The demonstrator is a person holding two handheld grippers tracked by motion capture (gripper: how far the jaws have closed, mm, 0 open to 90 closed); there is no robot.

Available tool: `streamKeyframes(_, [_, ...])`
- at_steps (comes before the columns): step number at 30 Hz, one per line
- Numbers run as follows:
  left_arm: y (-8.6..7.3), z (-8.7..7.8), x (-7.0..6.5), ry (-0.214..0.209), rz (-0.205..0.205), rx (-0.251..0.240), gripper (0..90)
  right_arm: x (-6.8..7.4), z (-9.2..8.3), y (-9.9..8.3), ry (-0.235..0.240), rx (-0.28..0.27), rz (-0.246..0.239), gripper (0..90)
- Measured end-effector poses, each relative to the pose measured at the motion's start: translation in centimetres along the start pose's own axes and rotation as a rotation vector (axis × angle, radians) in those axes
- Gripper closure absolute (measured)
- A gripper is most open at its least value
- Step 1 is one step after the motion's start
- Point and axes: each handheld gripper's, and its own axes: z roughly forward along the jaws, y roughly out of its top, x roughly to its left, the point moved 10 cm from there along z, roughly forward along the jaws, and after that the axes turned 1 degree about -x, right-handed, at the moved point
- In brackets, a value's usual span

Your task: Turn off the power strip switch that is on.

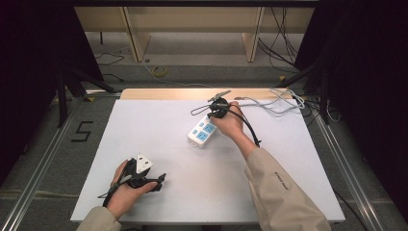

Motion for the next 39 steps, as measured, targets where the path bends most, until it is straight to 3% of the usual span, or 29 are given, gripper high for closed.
streamKeyframes(12, [-0.1,0.0,0.0,-0.002,0.000,0.004,16.4,-0.1,0.7,-0.1,0.003,0.005,0.026,90.0])
streamKeyframes(39, [-0.1,0.0,-0.1,-0.004,0.003,0.007,16.3,-0.2,1.4,0.4,-0.011,0.023,0.006,90.0])
